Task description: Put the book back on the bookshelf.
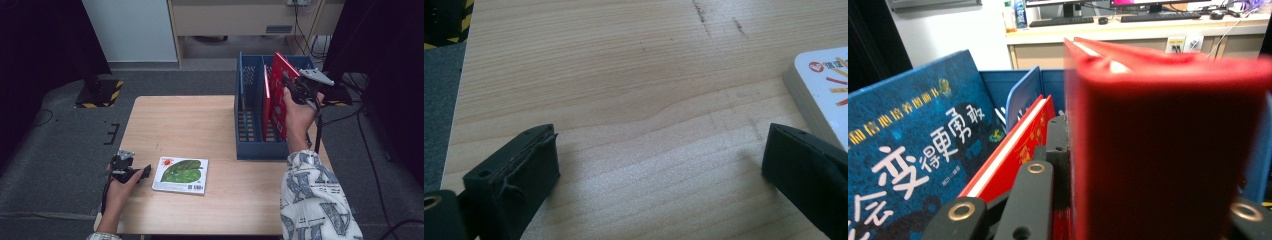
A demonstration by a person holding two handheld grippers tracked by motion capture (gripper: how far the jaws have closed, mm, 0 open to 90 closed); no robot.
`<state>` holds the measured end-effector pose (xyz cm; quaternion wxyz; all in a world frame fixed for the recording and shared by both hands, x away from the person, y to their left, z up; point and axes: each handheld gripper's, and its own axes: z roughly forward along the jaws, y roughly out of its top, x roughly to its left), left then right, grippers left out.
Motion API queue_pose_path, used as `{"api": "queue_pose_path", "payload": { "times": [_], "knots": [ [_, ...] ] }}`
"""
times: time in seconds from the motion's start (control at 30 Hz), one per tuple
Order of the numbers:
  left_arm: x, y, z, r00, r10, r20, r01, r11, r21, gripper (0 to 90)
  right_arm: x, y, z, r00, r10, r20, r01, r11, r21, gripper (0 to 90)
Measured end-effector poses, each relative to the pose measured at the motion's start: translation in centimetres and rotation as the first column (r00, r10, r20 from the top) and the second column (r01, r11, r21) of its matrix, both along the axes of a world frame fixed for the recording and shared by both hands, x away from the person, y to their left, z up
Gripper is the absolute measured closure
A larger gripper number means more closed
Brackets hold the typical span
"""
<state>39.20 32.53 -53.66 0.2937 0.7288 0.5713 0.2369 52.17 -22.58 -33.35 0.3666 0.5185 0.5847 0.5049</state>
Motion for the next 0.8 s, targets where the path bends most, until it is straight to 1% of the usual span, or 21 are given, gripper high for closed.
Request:
{"api": "queue_pose_path", "payload": {
  "times": [0.23,0.27,0.33,0.47,0.63,0.67,0.8],
  "knots": [
    [0.1,0.0,0.0,1.0,0.001,-0.001,-0.001,1.0,-0.002,0.3,0.5,0.1,-1.2,0.9999,0.001,-0.014,-0.001,1.0,0.002,78.9],
    [0.1,0.0,0.0,1.0,0.001,-0.001,-0.001,1.0,-0.002,0.3,0.5,0.1,-1.2,0.9999,0.001,-0.014,-0.001,1.0,0.002,78.9],
    [0.1,0.0,0.0,1.0,0.001,-0.002,-0.001,1.0,-0.002,0.2,0.6,0.2,-1.8,0.9996,0.01,-0.026,-0.011,1.0,-0.011,78.9],
    [0.1,-0.1,0.0,1.0,0.001,-0.002,-0.001,1.0,-0.001,0.2,0.5,0.2,-2.5,0.9994,0.008,-0.033,-0.008,1.0,-0.005,78.7],
    [0.1,-0.1,0.0,1.0,0.002,-0.003,-0.002,1.0,0.0,0.1,0.5,0.4,-3.0,0.9991,0.009,-0.041,-0.009,1.0,-0.01,78.6],
    [0.1,-0.1,0.0,1.0,0.003,-0.003,-0.003,1.0,0.0,0.1,0.5,0.5,-3.2,0.9989,0.013,-0.046,-0.013,1.0,-0.02,78.6],
    [0.2,-0.1,0.0,1.0,0.004,-0.003,-0.004,1.0,-0.001,0.0,0.4,0.6,-3.5,0.9984,0.022,-0.052,-0.023,0.999,-0.027,78.3]
  ]
}}
